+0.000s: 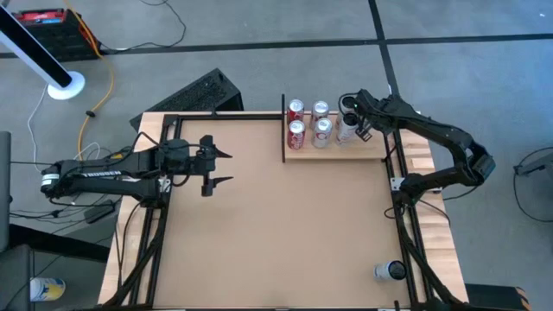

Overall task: Place canned beverage on shelf
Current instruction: Put the left blue white soda can on the shelf, then put the blue white soda can on the shelf aligned with the other blue white soda can

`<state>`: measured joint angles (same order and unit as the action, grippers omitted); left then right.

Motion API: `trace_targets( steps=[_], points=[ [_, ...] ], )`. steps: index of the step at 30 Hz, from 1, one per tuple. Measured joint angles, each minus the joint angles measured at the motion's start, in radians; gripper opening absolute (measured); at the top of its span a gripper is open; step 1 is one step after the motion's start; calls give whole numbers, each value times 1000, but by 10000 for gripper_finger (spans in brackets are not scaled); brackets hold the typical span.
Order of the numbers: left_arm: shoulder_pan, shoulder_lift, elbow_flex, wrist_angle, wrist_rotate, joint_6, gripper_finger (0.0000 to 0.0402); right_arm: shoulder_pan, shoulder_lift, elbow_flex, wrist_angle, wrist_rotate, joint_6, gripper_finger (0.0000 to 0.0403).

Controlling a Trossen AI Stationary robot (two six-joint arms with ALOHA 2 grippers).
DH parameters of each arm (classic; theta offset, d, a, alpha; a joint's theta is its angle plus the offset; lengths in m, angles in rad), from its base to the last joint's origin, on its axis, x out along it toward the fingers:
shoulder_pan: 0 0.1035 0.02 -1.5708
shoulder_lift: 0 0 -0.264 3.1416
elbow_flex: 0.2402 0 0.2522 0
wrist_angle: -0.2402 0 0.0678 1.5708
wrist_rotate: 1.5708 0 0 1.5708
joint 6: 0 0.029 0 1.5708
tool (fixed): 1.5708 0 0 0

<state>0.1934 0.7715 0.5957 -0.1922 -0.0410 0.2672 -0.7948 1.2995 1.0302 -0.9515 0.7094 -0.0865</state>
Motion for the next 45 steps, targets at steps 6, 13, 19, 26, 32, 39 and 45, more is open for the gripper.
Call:
trace_targets(
  steps=[6,13,19,26,32,39,45],
  points=[
    [0,0,0,-1,0,-1,304,0,0,0,-40,-78,11,18],
    [0,0,0,3,0,-1,304,0,0,0,-12,-133,0,18],
    [0,0,0,3,0,-15,304,0,0,1,48,-132,-29,18],
    [0,0,0,2,0,-26,304,0,0,1,42,-106,-38,18],
    [0,0,0,8,0,-43,304,26,-22,1,-87,-114,3,18],
    [0,0,0,43,8,-96,304,95,-143,1,-149,-138,34,20],
    [0,1,0,102,8,-242,304,197,-280,31,-142,-197,97,32]
  ],
)
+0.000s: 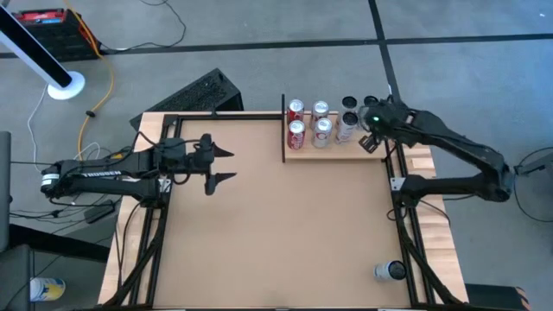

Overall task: Place canned beverage on shelf
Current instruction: Put the blue white soda can on the shelf aligned with the other blue white soda can

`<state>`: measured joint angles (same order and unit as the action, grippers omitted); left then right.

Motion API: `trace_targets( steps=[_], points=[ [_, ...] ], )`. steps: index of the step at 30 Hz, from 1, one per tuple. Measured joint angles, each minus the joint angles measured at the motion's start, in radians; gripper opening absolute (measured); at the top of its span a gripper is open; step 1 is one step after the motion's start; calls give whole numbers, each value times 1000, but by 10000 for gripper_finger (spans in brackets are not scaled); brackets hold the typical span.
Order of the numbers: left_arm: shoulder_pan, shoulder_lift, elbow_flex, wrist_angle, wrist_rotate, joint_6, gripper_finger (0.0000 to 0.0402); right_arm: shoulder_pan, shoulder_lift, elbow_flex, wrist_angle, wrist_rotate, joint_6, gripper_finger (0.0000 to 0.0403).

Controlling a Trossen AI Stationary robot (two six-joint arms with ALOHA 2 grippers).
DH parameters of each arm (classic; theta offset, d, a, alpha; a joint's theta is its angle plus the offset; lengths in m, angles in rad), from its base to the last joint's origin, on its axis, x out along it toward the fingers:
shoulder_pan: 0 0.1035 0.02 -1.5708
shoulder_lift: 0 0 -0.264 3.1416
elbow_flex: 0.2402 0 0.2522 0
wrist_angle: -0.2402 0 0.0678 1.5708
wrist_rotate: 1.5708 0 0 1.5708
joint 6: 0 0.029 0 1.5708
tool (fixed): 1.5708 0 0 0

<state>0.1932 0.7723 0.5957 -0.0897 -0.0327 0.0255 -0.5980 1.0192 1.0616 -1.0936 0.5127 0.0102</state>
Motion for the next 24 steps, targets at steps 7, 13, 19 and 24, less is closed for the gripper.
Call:
trace_targets(
  steps=[7,13,19,24],
  points=[
    [-3,0,0,6,0,-269,304,183,-115,56,190,-67,-37,22],
    [-59,3,0,6,-1,-304,304,371,-118,57,381,-275,-70,30],
    [-155,27,-6,-4,-9,-292,304,559,-20,56,467,-312,-7,28],
    [-239,60,-81,49,-55,-290,304,685,64,56,506,-312,171,29]
  ],
)
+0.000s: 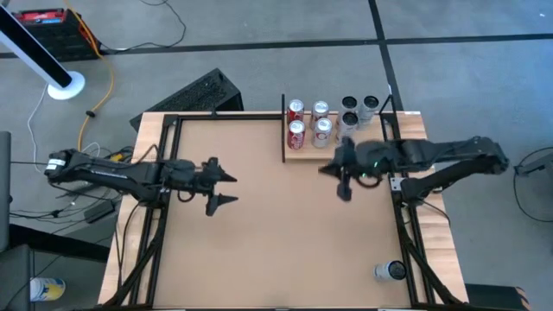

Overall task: Place canned beverage on shelf
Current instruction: Put the blue white soda can on the shelf aligned with the other blue white soda can

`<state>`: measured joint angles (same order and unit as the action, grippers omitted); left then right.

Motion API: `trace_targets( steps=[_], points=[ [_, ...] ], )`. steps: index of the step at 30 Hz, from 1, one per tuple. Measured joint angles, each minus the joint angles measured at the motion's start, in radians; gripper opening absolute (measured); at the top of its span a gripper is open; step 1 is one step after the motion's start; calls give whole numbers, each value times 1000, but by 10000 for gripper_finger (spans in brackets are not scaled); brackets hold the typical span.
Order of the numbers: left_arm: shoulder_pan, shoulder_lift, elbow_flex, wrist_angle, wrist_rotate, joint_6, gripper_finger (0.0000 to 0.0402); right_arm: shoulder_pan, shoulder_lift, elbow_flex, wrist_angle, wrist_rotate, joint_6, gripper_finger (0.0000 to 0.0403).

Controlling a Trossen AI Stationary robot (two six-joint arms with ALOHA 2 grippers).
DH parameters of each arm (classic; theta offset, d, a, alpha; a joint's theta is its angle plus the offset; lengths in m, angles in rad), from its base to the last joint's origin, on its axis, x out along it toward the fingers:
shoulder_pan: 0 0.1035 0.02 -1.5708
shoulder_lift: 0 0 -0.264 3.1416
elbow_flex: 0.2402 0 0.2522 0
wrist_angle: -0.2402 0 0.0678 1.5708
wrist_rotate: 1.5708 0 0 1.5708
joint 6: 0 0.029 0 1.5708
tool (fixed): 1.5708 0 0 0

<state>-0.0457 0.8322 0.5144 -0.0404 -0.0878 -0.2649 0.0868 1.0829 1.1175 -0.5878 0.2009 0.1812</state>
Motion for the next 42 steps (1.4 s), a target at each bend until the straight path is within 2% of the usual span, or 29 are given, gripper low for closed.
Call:
trace_targets(
  steps=[5,11,16,21,29,35,39,42],
  points=[
    [-60,53,-134,253,-4,-33,304,153,69,29,-95,-55,266,26],
    [-139,159,-255,589,5,-32,304,378,133,83,-378,-141,822,21],
    [-190,248,-274,706,31,-30,304,547,168,100,-480,-251,1261,30],
    [-239,304,-274,782,51,-47,304,676,182,101,-484,-335,1557,24],
    [-311,314,-273,811,47,-79,304,840,180,101,-609,-336,1822,27],
    [-322,314,-273,822,-1,-89,304,904,179,107,-717,-337,1831,24],
    [-322,314,-273,821,-24,-107,304,935,177,129,-708,-345,1835,22],
    [-322,314,-273,821,-35,-107,304,946,177,148,-695,-350,1830,37]
  ],
)
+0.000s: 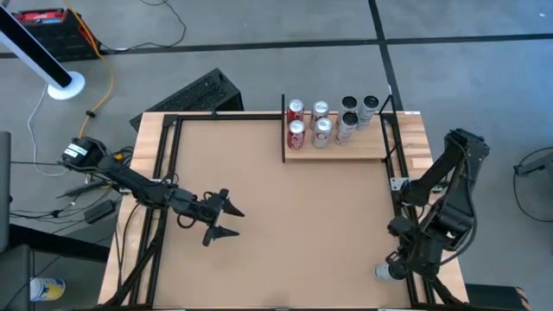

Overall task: Place canned beverage on shelf
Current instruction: Put the blue white soda can on the shelf aligned with the other blue white soda can

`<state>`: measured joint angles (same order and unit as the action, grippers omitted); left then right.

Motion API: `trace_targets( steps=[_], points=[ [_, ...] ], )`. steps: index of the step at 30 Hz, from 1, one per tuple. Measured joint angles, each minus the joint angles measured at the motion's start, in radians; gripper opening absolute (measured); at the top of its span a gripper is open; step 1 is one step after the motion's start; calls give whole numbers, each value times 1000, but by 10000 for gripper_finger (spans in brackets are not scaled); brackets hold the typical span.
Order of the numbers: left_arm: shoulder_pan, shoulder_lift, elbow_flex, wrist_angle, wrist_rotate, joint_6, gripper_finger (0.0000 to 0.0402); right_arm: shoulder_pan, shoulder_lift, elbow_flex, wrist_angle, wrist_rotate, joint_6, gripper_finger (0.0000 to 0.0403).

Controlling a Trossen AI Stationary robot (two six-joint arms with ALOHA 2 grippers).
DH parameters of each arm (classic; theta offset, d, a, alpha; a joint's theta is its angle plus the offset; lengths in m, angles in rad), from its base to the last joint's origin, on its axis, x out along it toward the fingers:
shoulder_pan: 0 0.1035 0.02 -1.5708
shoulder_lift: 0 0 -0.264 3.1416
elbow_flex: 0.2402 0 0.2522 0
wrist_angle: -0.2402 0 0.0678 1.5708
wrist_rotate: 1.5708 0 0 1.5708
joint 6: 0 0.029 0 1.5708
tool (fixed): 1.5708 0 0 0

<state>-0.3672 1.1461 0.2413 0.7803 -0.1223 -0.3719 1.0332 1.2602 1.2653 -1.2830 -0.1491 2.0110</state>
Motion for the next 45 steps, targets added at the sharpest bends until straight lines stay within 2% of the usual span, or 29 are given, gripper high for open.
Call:
trace_targets(
  steps=[5,21,27,32,40,45],
  points=[
    [0,0,0,0,-51,0,304,2,0,4,-21,-11,0,58],
    [0,0,0,-2,-70,-30,304,3,0,4,-21,-12,-4,61],
    [0,0,0,-2,-76,-18,304,-1,0,4,-21,-71,5,72],
    [0,0,0,-3,-76,-17,304,-10,0,4,-25,-93,5,125],
    [0,0,1,-3,-76,12,304,-10,3,4,-48,-115,40,256],
    [0,0,1,-5,-69,13,304,-10,3,4,-44,-116,42,297]
  ],
)
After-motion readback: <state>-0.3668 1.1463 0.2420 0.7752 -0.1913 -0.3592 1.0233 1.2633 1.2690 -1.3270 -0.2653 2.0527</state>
